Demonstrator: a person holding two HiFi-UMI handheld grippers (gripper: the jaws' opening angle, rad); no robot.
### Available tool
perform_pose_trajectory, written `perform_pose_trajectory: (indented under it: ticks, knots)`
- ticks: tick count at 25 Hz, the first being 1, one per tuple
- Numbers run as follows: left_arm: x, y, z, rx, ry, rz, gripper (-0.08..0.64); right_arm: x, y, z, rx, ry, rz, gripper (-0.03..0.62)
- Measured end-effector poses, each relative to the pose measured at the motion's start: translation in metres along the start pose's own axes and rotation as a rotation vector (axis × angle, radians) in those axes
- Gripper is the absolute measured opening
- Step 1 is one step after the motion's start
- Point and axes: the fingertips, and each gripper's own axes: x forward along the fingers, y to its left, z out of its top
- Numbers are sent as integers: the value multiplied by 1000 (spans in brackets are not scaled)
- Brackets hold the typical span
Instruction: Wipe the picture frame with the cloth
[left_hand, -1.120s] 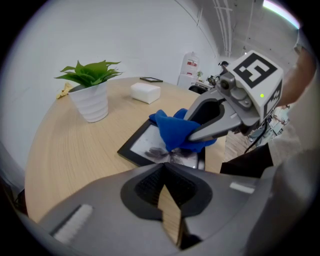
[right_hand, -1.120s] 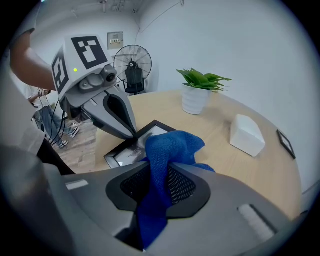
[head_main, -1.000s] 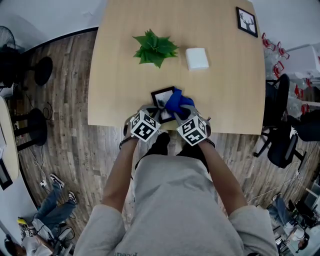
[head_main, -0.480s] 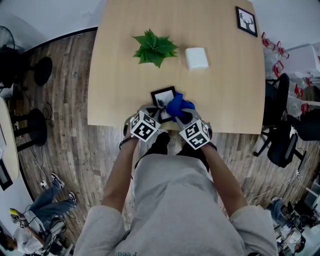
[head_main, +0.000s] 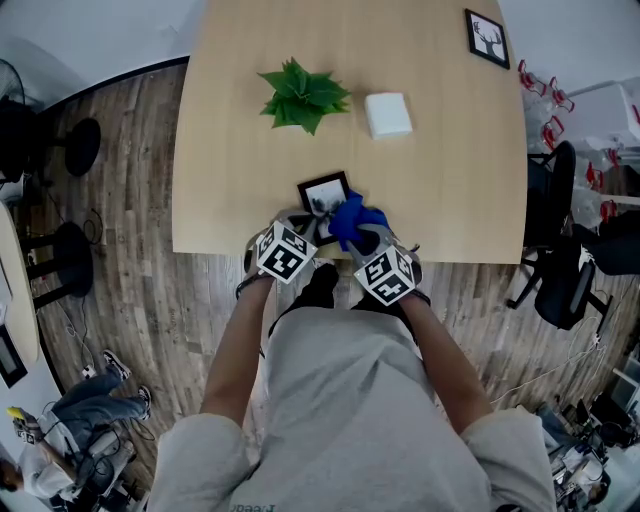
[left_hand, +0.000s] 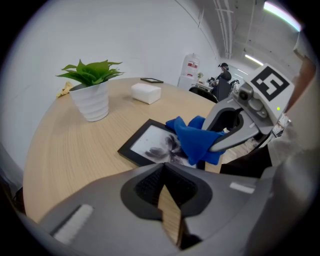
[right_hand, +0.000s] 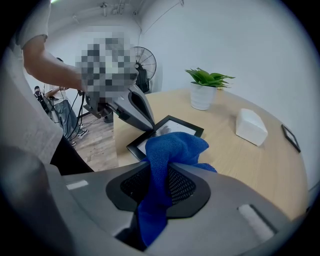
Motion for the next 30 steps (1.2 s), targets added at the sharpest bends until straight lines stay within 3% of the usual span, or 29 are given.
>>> perform_pose_trajectory:
  ticks: [11, 30]
  knots:
    - [-1, 2, 0, -7, 0, -13, 52, 14, 14, 17, -28, 9, 26, 80]
    - [-2, 0, 0, 7, 7, -47, 52, 31, 1, 29, 17, 29, -8, 81]
